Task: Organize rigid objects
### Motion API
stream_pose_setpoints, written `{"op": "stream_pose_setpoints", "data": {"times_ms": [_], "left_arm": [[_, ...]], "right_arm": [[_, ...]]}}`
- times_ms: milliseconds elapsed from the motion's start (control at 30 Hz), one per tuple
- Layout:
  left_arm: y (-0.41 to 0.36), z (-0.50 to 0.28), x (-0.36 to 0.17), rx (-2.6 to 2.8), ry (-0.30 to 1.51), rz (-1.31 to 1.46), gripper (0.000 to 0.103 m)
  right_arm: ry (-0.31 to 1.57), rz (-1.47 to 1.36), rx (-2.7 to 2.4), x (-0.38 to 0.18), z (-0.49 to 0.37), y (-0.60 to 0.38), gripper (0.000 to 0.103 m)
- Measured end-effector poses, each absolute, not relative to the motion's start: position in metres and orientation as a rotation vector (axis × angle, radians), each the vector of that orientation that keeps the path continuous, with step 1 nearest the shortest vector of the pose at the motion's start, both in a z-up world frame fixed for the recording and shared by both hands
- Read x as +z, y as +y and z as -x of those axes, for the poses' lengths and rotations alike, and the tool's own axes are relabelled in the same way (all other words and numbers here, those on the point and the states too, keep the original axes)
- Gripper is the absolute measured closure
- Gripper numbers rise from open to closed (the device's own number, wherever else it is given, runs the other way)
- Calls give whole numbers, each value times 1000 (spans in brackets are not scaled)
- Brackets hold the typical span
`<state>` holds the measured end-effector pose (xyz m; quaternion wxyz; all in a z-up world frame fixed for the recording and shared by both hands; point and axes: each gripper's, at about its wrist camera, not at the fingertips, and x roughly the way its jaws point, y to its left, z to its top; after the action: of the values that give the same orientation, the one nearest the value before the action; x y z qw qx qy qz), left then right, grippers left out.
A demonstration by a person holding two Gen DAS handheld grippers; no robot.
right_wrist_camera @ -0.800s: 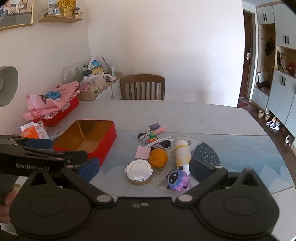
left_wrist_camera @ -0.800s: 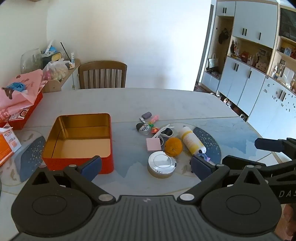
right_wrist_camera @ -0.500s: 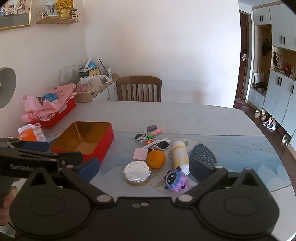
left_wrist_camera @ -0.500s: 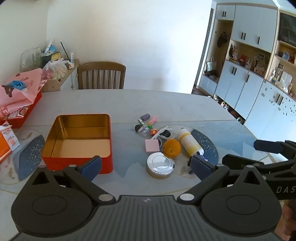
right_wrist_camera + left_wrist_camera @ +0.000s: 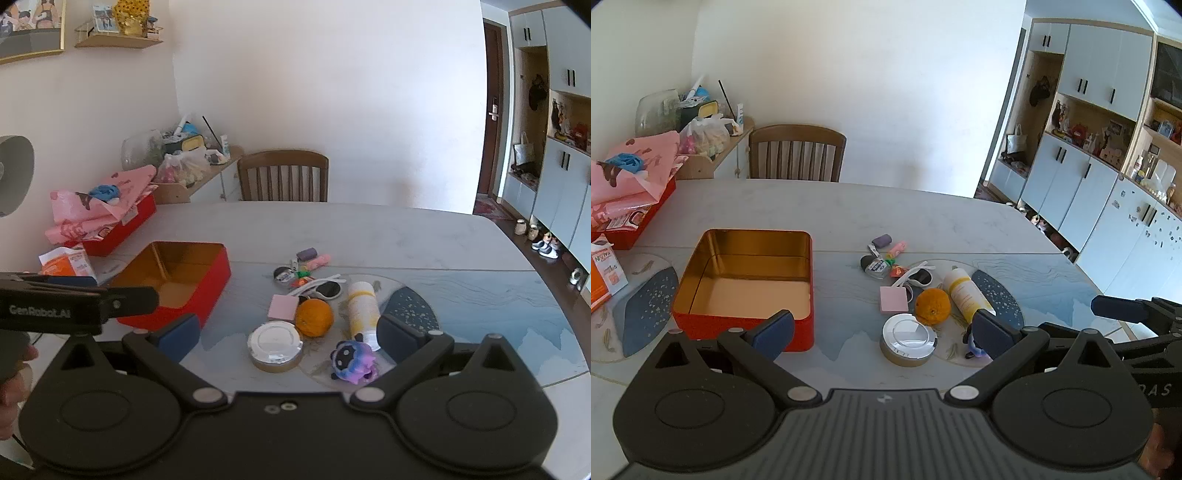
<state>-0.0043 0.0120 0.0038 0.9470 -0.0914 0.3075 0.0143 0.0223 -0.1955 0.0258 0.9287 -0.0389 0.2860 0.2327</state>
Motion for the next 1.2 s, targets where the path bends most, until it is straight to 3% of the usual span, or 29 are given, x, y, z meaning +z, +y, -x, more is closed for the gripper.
{"op": "stream_pose_setpoints", "data": {"times_ms": [1200], "left_arm": [[3, -33, -5, 58, 665, 194, 0]], "right_arm": [[638, 115, 477, 14, -65, -204, 3]]}}
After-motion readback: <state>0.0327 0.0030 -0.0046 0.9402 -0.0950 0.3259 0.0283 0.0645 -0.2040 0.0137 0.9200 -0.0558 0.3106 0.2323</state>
